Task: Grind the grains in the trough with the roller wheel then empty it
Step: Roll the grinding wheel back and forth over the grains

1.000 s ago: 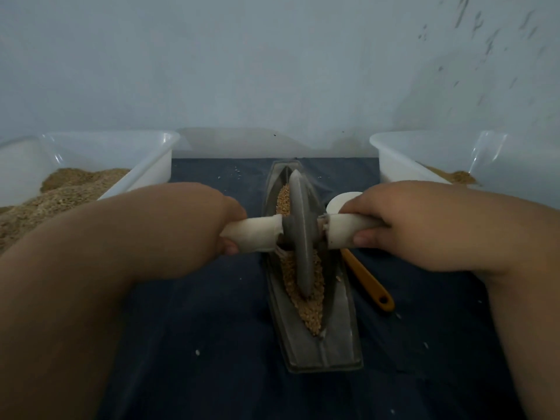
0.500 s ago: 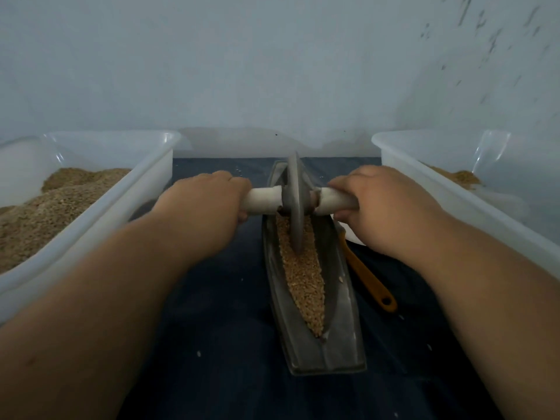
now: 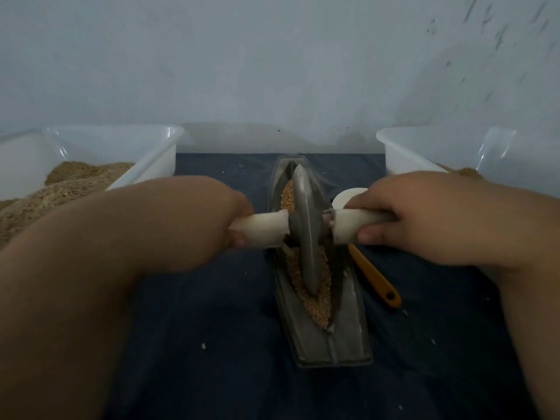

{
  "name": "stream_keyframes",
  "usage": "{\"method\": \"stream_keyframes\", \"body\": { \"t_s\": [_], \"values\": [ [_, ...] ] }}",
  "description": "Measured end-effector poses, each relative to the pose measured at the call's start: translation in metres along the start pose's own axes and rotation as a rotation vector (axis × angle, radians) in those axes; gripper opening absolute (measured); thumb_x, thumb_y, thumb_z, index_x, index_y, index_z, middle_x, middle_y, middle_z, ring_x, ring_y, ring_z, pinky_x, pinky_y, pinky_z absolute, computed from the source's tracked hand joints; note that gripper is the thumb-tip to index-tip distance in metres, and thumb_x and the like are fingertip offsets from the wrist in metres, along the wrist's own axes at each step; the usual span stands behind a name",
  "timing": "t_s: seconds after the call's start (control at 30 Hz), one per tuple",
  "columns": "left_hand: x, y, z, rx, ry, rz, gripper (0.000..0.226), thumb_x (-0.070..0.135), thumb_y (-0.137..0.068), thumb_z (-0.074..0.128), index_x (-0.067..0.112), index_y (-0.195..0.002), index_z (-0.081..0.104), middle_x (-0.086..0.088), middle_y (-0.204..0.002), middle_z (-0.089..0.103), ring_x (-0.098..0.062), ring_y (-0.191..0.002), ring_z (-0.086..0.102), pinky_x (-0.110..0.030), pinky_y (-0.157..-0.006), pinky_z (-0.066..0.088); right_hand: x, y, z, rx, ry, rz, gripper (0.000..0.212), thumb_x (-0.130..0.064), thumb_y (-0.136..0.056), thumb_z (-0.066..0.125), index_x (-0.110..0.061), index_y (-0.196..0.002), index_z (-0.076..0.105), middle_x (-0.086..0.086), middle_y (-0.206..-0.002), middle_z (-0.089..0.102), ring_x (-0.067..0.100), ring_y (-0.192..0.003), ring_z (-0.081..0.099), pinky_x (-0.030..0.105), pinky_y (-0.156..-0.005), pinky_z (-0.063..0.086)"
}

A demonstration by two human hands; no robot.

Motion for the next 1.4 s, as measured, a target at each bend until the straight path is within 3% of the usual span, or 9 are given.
{"method": "stream_keyframes", "body": {
  "t_s": [0.07, 0.23, 0.33, 0.6, 0.77, 0.9, 1.0, 1.2, 1.4],
  "values": [
    [-0.006, -0.014, 0.005, 0.08, 0.043, -0.022, 0.015, 0.04, -0.094, 0.052, 0.038, -0.108, 0.056, 0.009, -0.098, 0.062, -0.012, -0.088, 0.058, -0.036, -0.082, 0.048, 0.007, -0.014, 0.007, 0.084, -0.012, 0.018, 0.016, -0.047, -0.088, 0.06, -0.042, -0.103, 0.063, -0.014, -0.082, 0.058, 0.003, -0.076, 0.053, 0.024, -0.063, 0.038],
    [-0.012, -0.039, 0.011, 0.374, 0.128, -0.145, 0.019, 0.024, -0.096, 0.049, 0.03, -0.113, 0.055, 0.001, -0.101, 0.057, -0.022, -0.088, 0.056, -0.04, -0.08, 0.048, 0.025, -0.044, 0.025, 0.37, 0.028, 0.136, 0.044, -0.034, -0.089, 0.065, -0.032, -0.132, 0.057, 0.002, -0.114, 0.061, 0.026, -0.106, 0.055, 0.044, -0.09, 0.046],
    [-0.011, -0.039, 0.011, 0.464, 0.124, -0.138, 0.027, 0.026, -0.096, 0.05, 0.027, -0.123, 0.054, 0.0, -0.112, 0.058, -0.025, -0.099, 0.057, -0.04, -0.086, 0.045, 0.028, -0.044, 0.026, 0.457, 0.028, 0.136, 0.054, -0.037, -0.09, 0.064, -0.03, -0.141, 0.049, 0.002, -0.125, 0.058, 0.026, -0.113, 0.052, 0.043, -0.094, 0.044],
    [-0.008, -0.008, -0.005, 0.156, 0.029, -0.012, 0.032, 0.051, -0.087, 0.056, 0.041, -0.117, 0.057, 0.014, -0.101, 0.057, -0.008, -0.093, 0.055, -0.032, -0.083, 0.046, 0.007, -0.01, 0.007, 0.077, 0.034, 0.007, 0.019, -0.049, -0.09, 0.057, -0.042, -0.107, 0.061, -0.013, -0.085, 0.056, 0.004, -0.077, 0.054, 0.028, -0.071, 0.047],
    [0.0, 0.016, -0.017, 0.055, 0.053, 0.016, 0.029, 0.062, -0.081, 0.054, 0.056, -0.109, 0.049, 0.03, -0.092, 0.05, 0.016, -0.079, 0.042, -0.008, -0.058, 0.028, -0.003, 0.015, -0.004, -0.176, 0.039, 0.039, 0.046, -0.062, -0.076, 0.038, -0.036, -0.106, 0.06, -0.009, -0.095, 0.064, 0.007, -0.086, 0.06, 0.033, -0.082, 0.05],
    [-0.004, 0.008, -0.009, 0.016, 0.072, 0.031, 0.013, 0.055, -0.087, 0.055, 0.051, -0.099, 0.053, 0.026, -0.09, 0.054, 0.009, -0.084, 0.049, -0.007, -0.063, 0.033, -0.01, 0.009, -0.003, -0.104, 0.019, 0.018, 0.026, -0.055, -0.087, 0.044, -0.037, -0.098, 0.06, -0.011, -0.087, 0.06, 0.004, -0.081, 0.057, 0.026, -0.074, 0.046],
    [-0.009, -0.013, 0.002, 0.095, 0.1, 0.002, 0.01, 0.042, -0.093, 0.054, 0.042, -0.102, 0.059, 0.013, -0.094, 0.062, -0.004, -0.086, 0.056, -0.027, -0.076, 0.045, -0.005, -0.007, 0.003, 0.01, -0.005, 0.052, 0.006, -0.041, -0.096, 0.051, -0.04, -0.095, 0.056, -0.011, -0.085, 0.058, 0.003, -0.077, 0.053, 0.024, -0.063, 0.038],
    [-0.012, -0.037, 0.009, 0.426, 0.169, -0.115, 0.024, 0.025, -0.095, 0.051, 0.031, -0.117, 0.057, 0.002, -0.107, 0.059, -0.021, -0.094, 0.056, -0.041, -0.083, 0.048, 0.013, -0.038, 0.016, 0.218, 0.021, 0.182, 0.027, -0.033, -0.098, 0.053, -0.027, -0.124, 0.059, 0.002, -0.107, 0.059, 0.022, -0.099, 0.056, 0.037, -0.086, 0.045],
    [-0.013, -0.028, 0.005, 0.327, 0.11, -0.069, 0.025, 0.039, -0.089, 0.059, 0.038, -0.115, 0.057, 0.009, -0.103, 0.057, -0.016, -0.095, 0.056, -0.038, -0.084, 0.048, 0.01, -0.021, 0.009, 0.247, 0.024, 0.09, 0.029, -0.046, -0.09, 0.059, -0.037, -0.119, 0.06, -0.009, -0.101, 0.058, 0.013, -0.092, 0.056, 0.035, -0.079, 0.047]
  ]
}}
Point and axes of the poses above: each hand's wrist, its own y-axis away from the middle knuckle, its own z-axis out of the palm, x = y × z, the point moved 6 cm from there along -y, towards the middle knuckle
